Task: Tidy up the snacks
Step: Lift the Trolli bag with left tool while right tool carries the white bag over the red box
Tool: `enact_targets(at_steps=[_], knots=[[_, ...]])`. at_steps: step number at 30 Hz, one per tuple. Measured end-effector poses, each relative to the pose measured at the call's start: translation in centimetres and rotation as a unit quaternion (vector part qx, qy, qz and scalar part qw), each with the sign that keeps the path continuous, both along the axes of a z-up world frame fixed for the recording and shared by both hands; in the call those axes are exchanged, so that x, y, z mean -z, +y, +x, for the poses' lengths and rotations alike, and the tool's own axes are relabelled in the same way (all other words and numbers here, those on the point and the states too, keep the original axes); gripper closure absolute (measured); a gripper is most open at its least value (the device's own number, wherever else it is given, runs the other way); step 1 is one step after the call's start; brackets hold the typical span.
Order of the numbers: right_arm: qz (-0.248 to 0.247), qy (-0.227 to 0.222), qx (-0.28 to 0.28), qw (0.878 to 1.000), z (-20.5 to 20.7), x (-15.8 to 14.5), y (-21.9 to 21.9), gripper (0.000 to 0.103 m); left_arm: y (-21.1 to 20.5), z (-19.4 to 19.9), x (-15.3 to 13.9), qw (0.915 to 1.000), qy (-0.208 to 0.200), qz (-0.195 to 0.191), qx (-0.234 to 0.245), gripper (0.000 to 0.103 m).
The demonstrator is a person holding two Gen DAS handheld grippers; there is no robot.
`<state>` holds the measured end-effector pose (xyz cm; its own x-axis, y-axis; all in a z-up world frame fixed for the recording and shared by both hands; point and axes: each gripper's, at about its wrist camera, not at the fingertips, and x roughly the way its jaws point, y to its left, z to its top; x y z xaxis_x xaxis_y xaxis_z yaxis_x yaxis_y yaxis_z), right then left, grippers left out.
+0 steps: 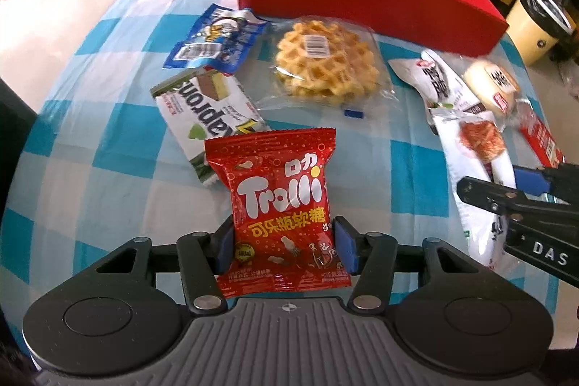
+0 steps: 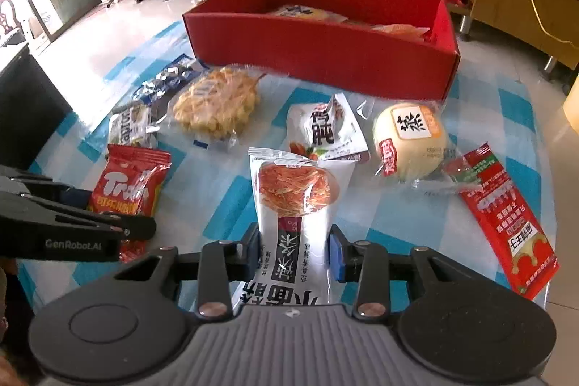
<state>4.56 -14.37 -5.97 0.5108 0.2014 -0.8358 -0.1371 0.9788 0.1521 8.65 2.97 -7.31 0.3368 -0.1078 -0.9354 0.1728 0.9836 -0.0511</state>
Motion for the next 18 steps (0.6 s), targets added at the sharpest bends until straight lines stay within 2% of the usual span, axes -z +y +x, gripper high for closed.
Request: enact_targets(at_steps=[8, 18], knots=[[0.009, -0.012, 0.003, 1.000, 0.0, -0.9, -0.2, 0.068, -0.4, -0.4, -1.1, 0.9998, -0.010, -0.016, 0.002, 0.042], [0.028, -0.046, 0.017, 0.998, 0.2, -3.4, -0.8, 0.068, -1.4, -0.3, -3.6, 0.9981, -0.042, -0.044, 0.011, 0.042]])
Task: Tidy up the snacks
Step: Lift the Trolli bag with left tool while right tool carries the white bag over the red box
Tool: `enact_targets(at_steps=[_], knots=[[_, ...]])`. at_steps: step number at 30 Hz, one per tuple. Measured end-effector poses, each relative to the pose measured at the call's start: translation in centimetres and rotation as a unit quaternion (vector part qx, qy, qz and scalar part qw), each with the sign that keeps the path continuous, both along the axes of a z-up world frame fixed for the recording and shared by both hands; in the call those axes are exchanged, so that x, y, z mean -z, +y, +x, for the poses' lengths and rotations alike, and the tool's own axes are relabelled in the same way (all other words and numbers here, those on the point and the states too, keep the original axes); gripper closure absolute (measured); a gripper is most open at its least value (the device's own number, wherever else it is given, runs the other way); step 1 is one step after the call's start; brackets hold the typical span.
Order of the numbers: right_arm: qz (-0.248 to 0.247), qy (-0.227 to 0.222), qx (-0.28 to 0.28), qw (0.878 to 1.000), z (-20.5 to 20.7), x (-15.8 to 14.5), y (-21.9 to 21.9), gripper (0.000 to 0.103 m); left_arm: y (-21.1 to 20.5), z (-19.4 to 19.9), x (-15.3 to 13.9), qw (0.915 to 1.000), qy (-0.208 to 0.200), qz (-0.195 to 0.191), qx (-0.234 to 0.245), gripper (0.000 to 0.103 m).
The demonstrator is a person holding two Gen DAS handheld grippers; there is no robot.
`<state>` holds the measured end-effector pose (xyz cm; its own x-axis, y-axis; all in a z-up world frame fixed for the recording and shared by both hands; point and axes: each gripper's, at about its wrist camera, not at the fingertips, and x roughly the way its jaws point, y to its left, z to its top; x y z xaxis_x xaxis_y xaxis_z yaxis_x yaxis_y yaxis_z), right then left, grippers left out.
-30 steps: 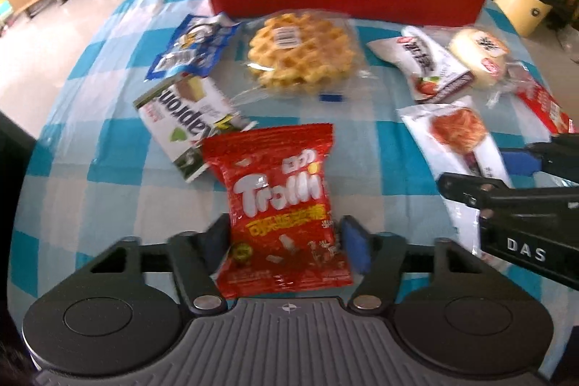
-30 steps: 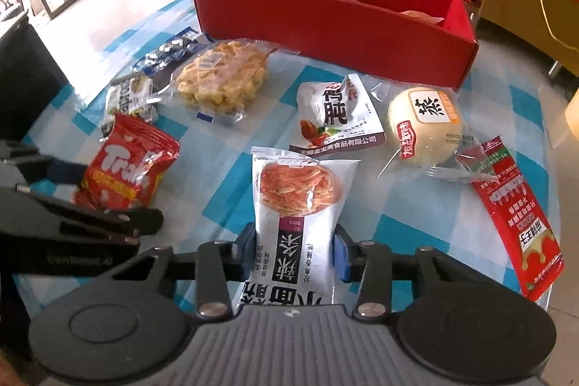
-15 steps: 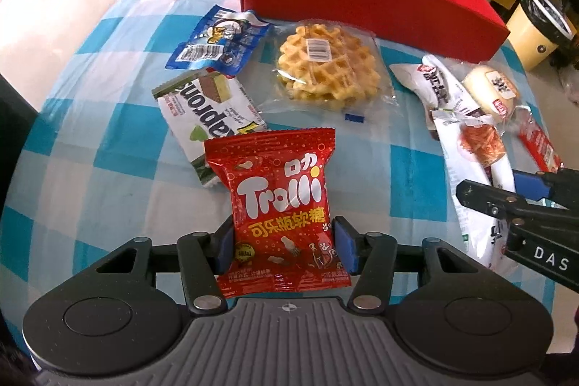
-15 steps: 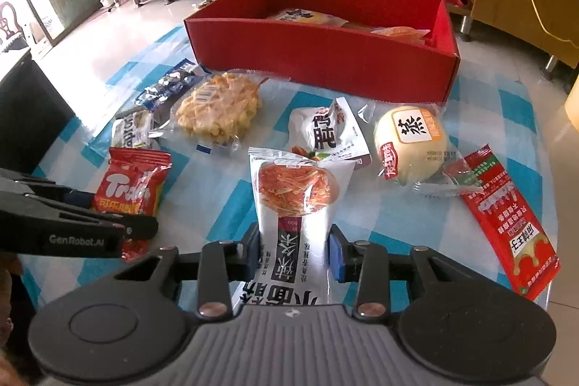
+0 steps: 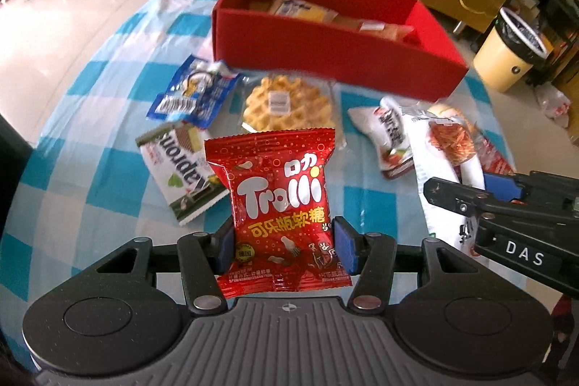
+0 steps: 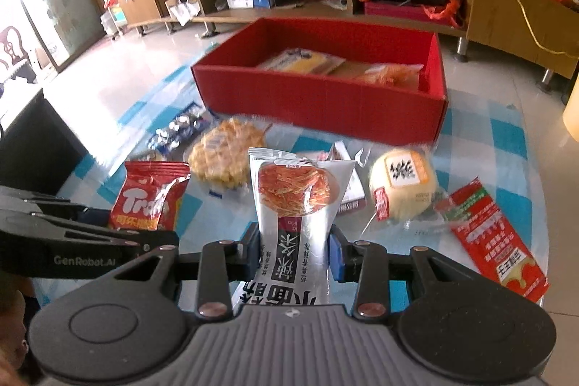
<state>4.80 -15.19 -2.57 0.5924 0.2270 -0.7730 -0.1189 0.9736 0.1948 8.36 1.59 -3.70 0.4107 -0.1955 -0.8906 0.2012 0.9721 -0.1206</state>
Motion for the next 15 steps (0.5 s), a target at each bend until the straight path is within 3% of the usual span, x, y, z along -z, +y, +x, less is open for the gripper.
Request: enact_targets(at_steps=[15], knots=[[0.016, -0.049, 0.021, 0.998, 1.7, -3.2, -1.2, 0.068, -2.2, 1.9, -3.4, 0.9979, -0.064, -0.002, 0.008, 0.041]])
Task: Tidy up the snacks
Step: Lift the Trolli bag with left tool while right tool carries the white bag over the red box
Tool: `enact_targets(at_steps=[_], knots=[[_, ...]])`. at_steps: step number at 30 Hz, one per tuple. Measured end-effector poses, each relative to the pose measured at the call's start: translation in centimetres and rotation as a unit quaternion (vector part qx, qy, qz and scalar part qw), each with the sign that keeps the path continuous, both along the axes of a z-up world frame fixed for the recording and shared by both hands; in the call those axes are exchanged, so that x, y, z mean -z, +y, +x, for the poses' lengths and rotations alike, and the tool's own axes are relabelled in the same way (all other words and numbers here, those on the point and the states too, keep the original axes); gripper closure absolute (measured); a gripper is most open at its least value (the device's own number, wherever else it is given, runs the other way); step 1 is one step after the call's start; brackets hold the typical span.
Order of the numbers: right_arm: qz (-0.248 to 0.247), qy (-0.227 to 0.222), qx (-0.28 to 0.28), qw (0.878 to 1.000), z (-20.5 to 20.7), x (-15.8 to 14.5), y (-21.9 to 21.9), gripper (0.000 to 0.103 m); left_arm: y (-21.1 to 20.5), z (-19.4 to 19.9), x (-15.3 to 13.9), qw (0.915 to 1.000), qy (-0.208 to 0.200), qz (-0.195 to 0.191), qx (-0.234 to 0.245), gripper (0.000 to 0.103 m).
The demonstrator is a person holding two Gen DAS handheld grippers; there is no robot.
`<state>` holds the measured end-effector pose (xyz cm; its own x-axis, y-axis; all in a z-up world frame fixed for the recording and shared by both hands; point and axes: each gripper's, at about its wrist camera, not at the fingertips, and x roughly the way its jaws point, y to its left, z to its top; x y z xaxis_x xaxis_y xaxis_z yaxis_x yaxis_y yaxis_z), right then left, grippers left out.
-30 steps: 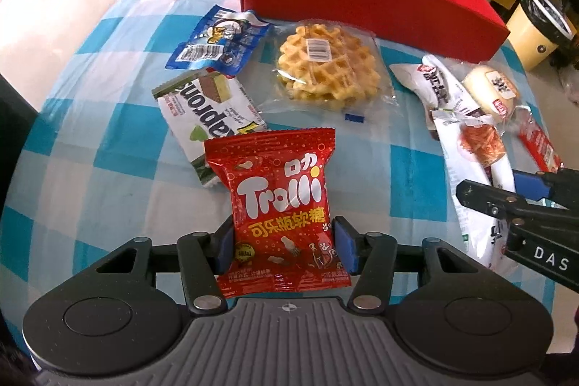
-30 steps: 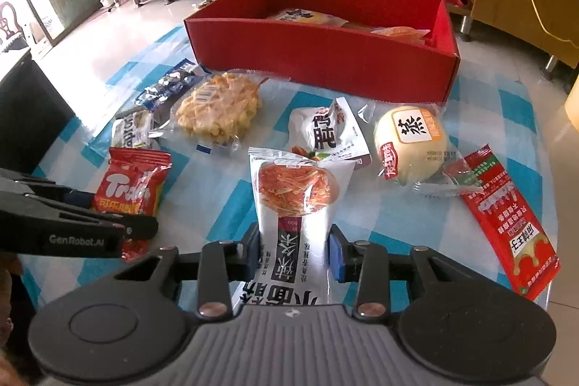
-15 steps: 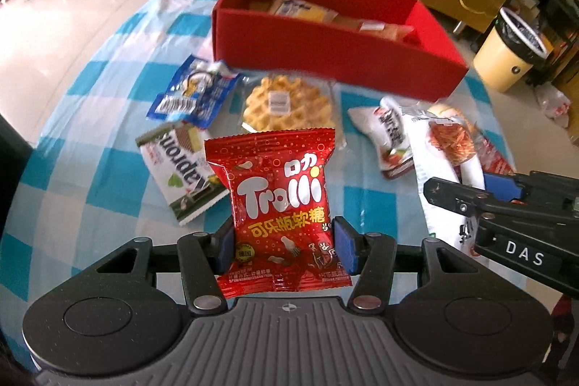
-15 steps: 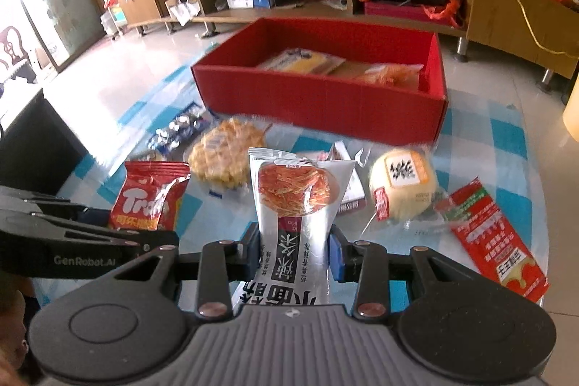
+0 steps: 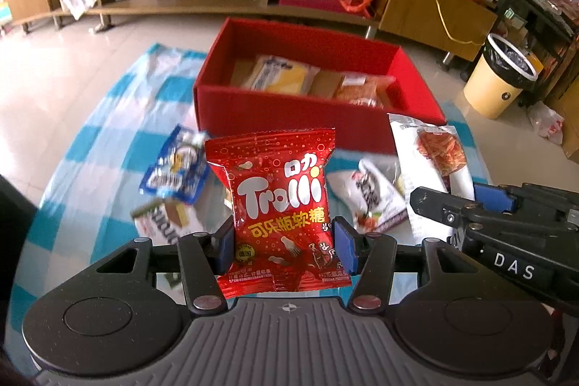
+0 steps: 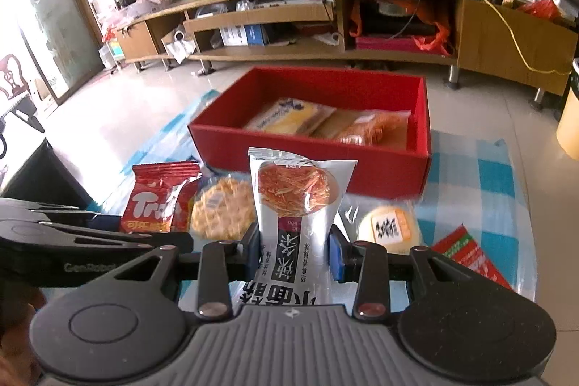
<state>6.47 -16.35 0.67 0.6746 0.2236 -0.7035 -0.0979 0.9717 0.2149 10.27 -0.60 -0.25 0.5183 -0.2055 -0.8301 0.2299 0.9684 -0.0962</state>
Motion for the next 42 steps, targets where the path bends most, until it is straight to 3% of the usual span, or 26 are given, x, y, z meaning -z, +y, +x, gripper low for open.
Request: enact_targets(at_steps=[9, 12, 13, 18, 20, 21, 22, 23, 30, 31, 34, 42], knots=[[0.004, -0.029, 0.013, 0.999, 1.4, -1.8, -0.7, 0.068, -1.4, 1.6, -1.6, 0.9995, -0.033, 0.001, 0.001, 0.042], [0.004, -0.035, 0.017, 0.999, 1.8, -2.2, -1.0, 0.068, -1.8, 2.2, -1.9, 0.9991, -0.043, 0.005, 0.002, 0.046], [0.005, -0.036, 0.019, 0.999, 2.0, -2.3, -1.1, 0.068, -1.9, 2.4, -2.0, 0.9990, -0.045, 0.005, 0.003, 0.057], [0.005, -0.032, 0.021, 0.999, 2.7, -2.0, -1.1, 0.068, -2.2, 3.5, -1.2, 0.9995, -0.031, 0.009, 0.007, 0.057], [0.005, -0.027, 0.019, 0.999, 2.8, -1.7, -1.0, 0.068, -2.1, 3.6, -0.3, 0.9997, -0.015, 0.011, 0.016, 0.053], [0.004, -0.025, 0.018, 1.000, 2.8, -1.6, -1.0, 0.068, -2.0, 3.6, 0.3, 0.9998, -0.003, 0.011, 0.019, 0.043], [0.004, -0.024, 0.018, 1.000, 2.7, -1.5, -1.0, 0.068, -1.8, 3.5, 0.8, 0.9998, 0.009, 0.012, 0.017, 0.026], [0.005, -0.021, 0.018, 1.000, 2.6, -1.4, -1.0, 0.068, -1.5, 3.5, 1.4, 0.9997, 0.018, 0.011, 0.011, 0.021], [0.008, -0.002, 0.012, 1.000, 2.6, -0.7, -1.0, 0.068, -0.5, 6.0, 3.6, 0.9988, 0.040, 0.024, -0.017, 0.017], [0.008, -0.001, 0.010, 1.000, 2.6, -0.6, -0.9, 0.068, -0.8, 6.3, 3.9, 0.9985, 0.044, 0.029, -0.011, 0.018], [0.006, 0.002, 0.006, 1.000, 2.5, -0.4, -0.9, 0.068, -1.5, 6.8, 5.5, 0.9958, 0.078, 0.048, 0.000, 0.039], [0.011, 0.005, 0.005, 1.000, 2.6, -0.3, -0.8, 0.068, 0.1, 6.5, 4.8, 0.9960, 0.088, 0.006, -0.018, 0.046]])
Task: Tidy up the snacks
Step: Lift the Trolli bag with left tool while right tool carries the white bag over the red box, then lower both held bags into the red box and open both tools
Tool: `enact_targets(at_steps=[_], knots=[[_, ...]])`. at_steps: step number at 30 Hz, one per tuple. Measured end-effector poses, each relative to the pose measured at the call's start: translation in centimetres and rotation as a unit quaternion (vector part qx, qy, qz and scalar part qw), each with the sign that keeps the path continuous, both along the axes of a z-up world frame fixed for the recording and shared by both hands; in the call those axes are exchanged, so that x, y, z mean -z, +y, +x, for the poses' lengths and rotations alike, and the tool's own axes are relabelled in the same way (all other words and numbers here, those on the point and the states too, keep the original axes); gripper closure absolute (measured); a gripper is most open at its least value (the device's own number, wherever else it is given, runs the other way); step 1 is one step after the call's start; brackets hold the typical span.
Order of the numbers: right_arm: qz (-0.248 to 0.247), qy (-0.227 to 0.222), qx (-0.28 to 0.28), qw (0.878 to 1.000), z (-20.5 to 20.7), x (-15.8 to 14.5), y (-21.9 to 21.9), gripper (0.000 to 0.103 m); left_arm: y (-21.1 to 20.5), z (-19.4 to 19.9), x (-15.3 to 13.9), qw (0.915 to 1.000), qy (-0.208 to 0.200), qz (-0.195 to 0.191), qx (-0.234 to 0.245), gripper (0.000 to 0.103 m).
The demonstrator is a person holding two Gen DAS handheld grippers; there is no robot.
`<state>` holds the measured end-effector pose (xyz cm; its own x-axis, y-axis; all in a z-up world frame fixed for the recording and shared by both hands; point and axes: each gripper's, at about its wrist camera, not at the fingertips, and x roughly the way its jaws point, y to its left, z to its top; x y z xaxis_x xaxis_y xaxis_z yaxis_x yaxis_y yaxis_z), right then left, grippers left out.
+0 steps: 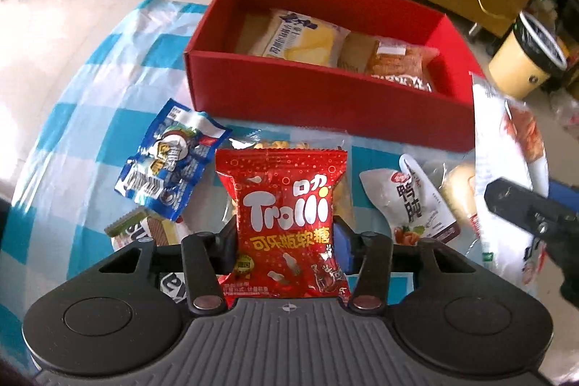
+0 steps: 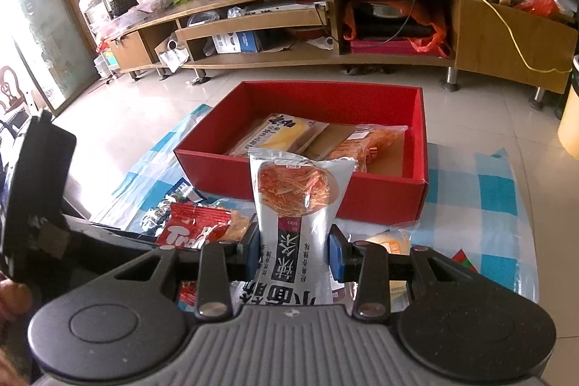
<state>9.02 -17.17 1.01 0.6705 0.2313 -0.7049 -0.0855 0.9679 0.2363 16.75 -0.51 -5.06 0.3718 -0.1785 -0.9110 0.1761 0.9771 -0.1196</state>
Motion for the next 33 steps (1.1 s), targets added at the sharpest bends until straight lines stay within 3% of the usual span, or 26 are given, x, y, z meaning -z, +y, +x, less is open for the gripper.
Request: enact_targets(at_steps=[10, 18, 33], knots=[[0.005, -0.010, 0.011, 1.000, 0.3, -0.5, -0.5, 0.068, 0.3, -0.6, -3.7, 0.9984, -0.045, -0.036, -0.003, 0.046], [0.008, -0.028, 0.021, 0.999, 2.4, -1.5, -0.7, 0.068, -1.1, 1.2, -6.0, 0.9954, -0.090, -0.034, -0.003, 0.046], [0.033, -0.040, 0.053, 0.997, 10.6, -0.9, -2.8, 0.068, -4.1, 8.0, -4.9, 0.9922, -0.125, 0.011, -0.001, 0.045]])
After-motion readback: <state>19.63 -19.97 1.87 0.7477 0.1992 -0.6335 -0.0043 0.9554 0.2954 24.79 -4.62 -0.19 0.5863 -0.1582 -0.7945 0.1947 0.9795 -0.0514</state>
